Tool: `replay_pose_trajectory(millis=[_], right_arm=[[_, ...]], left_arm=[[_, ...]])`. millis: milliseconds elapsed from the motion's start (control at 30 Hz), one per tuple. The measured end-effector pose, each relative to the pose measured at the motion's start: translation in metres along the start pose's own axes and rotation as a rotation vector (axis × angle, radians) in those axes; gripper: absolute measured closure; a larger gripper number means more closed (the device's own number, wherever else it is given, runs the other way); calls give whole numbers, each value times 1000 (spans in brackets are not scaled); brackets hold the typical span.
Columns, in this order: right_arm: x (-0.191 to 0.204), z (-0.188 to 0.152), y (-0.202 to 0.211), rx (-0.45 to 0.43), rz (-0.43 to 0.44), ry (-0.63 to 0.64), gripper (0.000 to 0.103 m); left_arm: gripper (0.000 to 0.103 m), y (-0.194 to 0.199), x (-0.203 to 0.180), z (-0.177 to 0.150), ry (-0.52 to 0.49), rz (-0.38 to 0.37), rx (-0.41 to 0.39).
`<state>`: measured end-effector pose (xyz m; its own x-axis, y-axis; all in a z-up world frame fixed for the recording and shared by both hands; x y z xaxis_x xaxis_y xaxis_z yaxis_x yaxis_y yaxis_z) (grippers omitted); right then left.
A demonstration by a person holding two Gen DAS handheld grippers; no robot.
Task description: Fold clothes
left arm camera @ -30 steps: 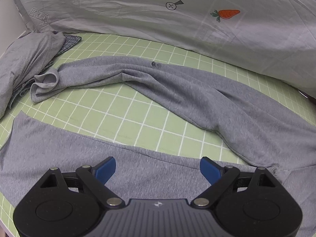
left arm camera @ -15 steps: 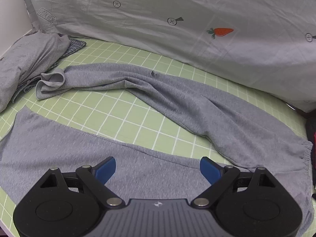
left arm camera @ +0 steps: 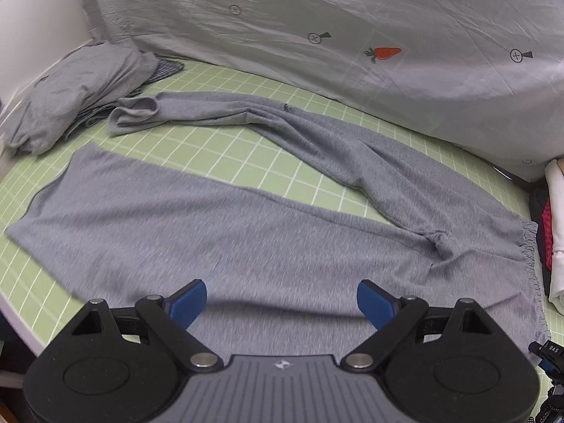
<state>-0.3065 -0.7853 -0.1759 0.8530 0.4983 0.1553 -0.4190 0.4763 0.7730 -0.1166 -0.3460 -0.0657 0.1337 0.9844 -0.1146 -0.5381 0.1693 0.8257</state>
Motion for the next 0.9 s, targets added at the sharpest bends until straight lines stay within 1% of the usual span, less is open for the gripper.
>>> replay_pose_trajectory(millis=[33, 267, 400, 467, 500, 533, 567, 600, 633, 667, 700, 733, 800, 900], right_arm=[[-4, -1, 1, 0, -8, 10, 101], [-34, -7, 5, 3, -68, 79, 102], [-50, -11, 8, 4, -101, 119, 102], [-56, -12, 11, 0, -115, 141, 100], [-54, -11, 14, -11, -117, 156, 89], [-50, -12, 18, -23, -119, 172, 69], [-47, -12, 22, -36, -122, 189, 58], [-43, -12, 26, -48, -124, 205, 40], [-38, -13, 30, -60, -122, 217, 27], [-31, -13, 33, -72, -116, 225, 21], [-23, -15, 36, -80, -107, 233, 13], [-14, -16, 39, -86, -96, 241, 9], [7, -23, 46, -91, -73, 263, 6], [42, -37, 55, -83, -40, 278, 5]], left_arm=[[11, 4, 2, -6, 12, 8, 0], [11, 24, 18, -40, 86, 54, -1], [11, 32, 29, -51, 110, 70, 2], [11, 35, 34, -53, 118, 77, 0], [11, 36, 37, -54, 122, 80, -1], [11, 37, 41, -54, 127, 82, -2], [11, 37, 45, -53, 133, 84, -3], [11, 37, 48, -53, 138, 86, -3], [11, 36, 51, -52, 143, 87, -4], [11, 35, 56, -50, 144, 86, -2], [11, 34, 61, -48, 146, 85, -1], [11, 33, 65, -46, 147, 84, 1], [11, 29, 74, -40, 143, 77, 1], [11, 22, 95, -26, 141, 67, 0]])
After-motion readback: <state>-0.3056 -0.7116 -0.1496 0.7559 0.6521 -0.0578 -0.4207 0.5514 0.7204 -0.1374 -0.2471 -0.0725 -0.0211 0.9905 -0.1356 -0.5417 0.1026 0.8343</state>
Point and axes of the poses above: each gripper's, at about its wrist camera, not at the fingertips, and y roughly against the way its jaws point, x to its left, z to its top, the point moved 5 cm from there along -y, roughly the way its jaws point, and after that the axes turned 1 degree about -x, right-handed, at the moved point
